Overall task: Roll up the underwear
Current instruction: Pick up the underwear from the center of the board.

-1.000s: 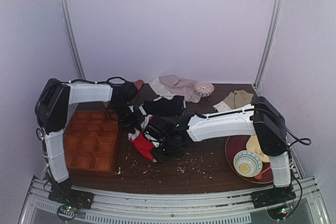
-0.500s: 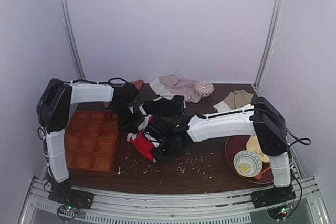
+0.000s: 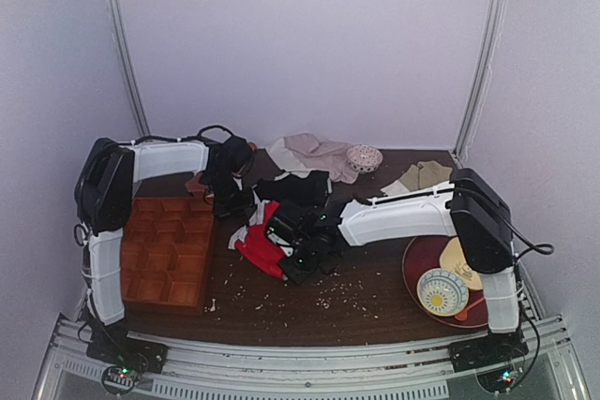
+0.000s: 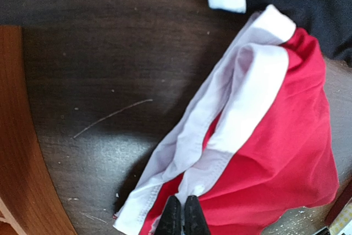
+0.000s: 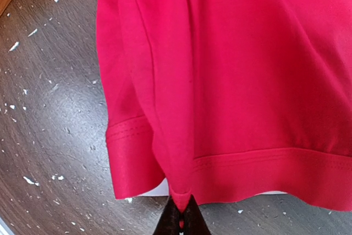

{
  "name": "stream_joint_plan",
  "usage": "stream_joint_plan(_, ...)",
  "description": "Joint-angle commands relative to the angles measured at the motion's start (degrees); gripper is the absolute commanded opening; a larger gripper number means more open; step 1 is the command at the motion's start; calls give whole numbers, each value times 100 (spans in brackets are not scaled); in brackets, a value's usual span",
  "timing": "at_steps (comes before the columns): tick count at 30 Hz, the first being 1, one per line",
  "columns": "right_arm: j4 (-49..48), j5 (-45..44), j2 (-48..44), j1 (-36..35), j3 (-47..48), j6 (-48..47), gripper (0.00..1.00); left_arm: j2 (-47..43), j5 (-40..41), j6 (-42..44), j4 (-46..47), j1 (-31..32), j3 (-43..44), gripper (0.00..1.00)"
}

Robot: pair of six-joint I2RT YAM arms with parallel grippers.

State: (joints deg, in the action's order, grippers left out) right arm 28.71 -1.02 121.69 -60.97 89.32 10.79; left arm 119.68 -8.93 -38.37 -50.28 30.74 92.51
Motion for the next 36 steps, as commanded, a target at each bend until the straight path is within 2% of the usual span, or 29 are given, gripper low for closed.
stream_joint_plan(1,295,-215,-537,-12,-27,-126,2,-146,125,141,-218,-76,356,0)
stream_joint_plan(9,419,-276,-712,-15,217,-256,3,-420,252,136,-333,-97,486,0)
stream_joint_plan(17,329,-303,-311,-17,446,-335,3,-374,409,291,-395,-270,518,0)
stream_joint_plan(26,188,-233,-8,-37,260,-432,3,-353,41,138,38,-273,-208,0)
stream_joint_plan(30,116,-129,-61,-78,47,-437,7,-361,-169,23,171,-274,-402,0)
stream_joint_plan(34,69,-83,-237,-92,-115,-324,11,-496,-322,-70,201,-271,-462,18)
stream_joint_plan(36,1,-57,-371,-94,-203,-266,14,-617,-348,-136,147,-271,-447,35)
